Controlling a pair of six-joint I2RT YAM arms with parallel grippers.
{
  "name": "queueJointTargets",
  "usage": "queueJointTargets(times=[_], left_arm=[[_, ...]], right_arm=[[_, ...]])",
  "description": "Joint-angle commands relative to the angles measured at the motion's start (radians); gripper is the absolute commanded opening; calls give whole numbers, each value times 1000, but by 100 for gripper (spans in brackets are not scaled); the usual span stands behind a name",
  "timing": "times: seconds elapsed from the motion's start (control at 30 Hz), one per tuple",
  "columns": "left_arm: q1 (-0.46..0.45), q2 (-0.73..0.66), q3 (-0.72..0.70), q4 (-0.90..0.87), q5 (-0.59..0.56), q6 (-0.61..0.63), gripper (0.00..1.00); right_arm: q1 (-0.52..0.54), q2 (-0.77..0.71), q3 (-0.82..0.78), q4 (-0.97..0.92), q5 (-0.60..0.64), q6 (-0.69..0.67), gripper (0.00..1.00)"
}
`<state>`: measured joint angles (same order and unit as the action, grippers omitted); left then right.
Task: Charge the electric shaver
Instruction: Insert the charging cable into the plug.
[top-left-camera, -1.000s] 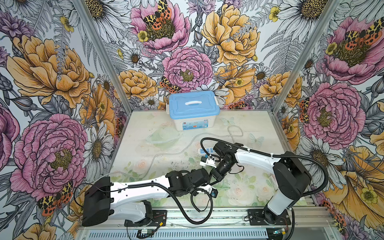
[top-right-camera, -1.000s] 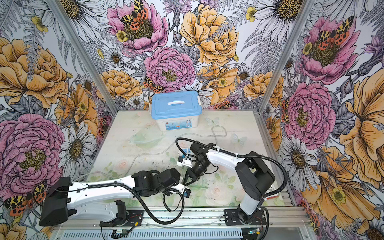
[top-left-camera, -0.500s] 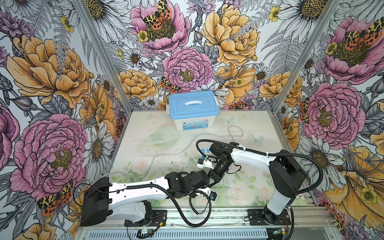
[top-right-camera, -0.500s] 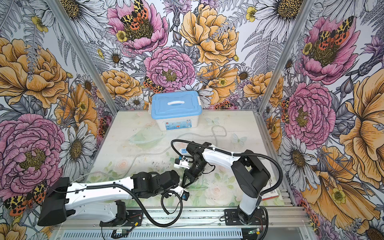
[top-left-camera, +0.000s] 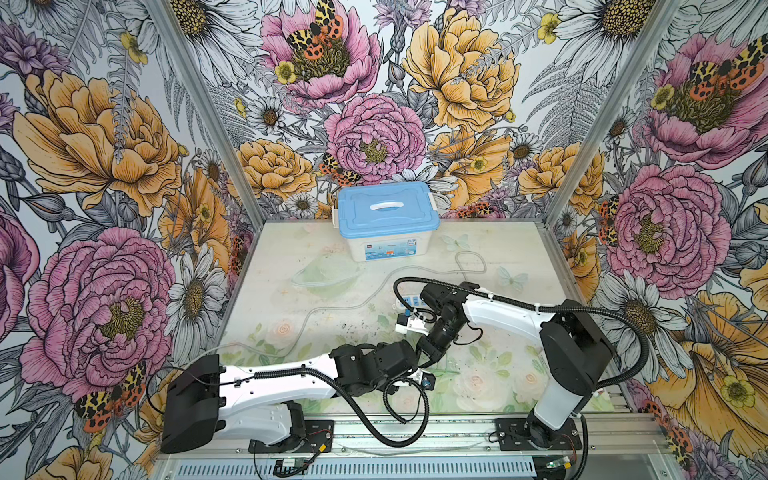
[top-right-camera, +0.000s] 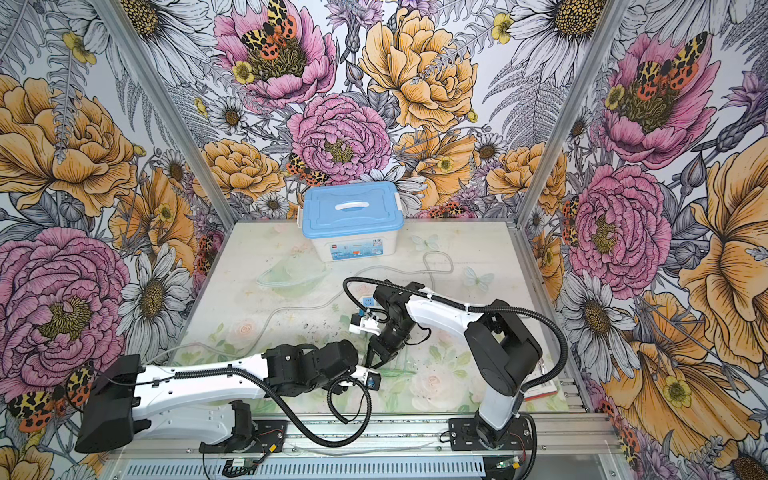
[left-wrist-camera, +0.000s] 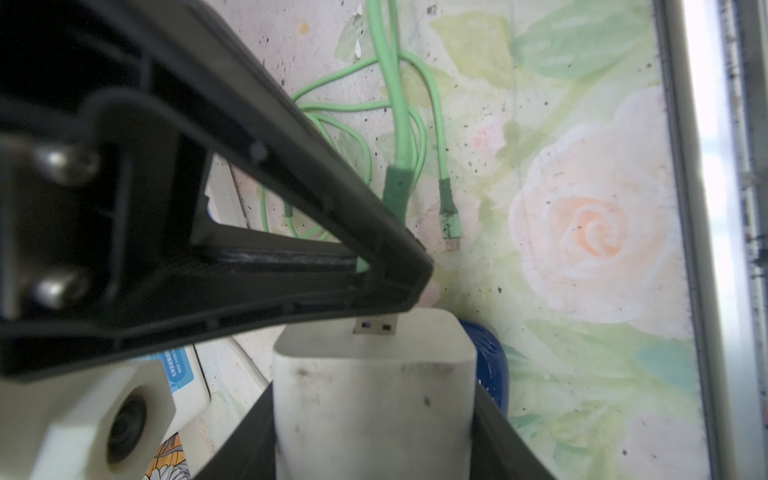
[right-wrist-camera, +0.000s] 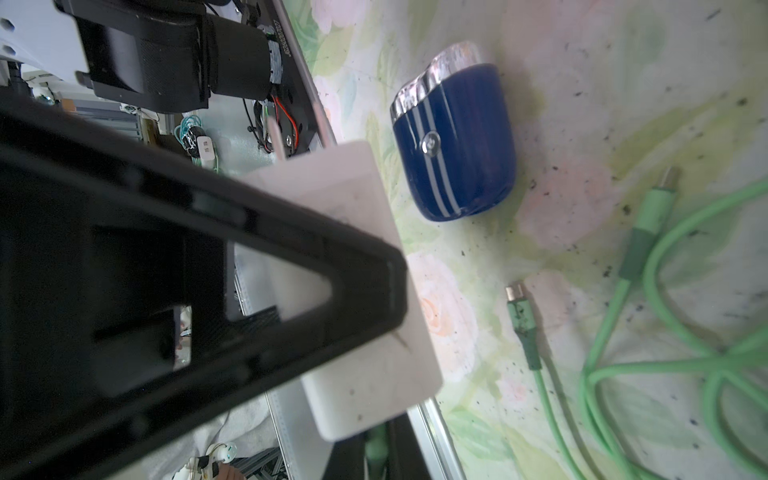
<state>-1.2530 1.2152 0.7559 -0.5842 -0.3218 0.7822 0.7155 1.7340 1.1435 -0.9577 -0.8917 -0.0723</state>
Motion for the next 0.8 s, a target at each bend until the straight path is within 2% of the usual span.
queueJointTargets(times=[0.0, 0.23, 0.77], left_arm=[[-31, -76, 34, 299, 214, -77, 0], [-7, -76, 47, 314, 267, -51, 0], [65, -84, 35, 458, 400, -135, 0]], right_arm=[[-33, 2, 13, 265, 129, 24, 0], [-39, 38, 54, 263, 77, -3, 0], [-39, 84, 101, 264, 46, -39, 0]])
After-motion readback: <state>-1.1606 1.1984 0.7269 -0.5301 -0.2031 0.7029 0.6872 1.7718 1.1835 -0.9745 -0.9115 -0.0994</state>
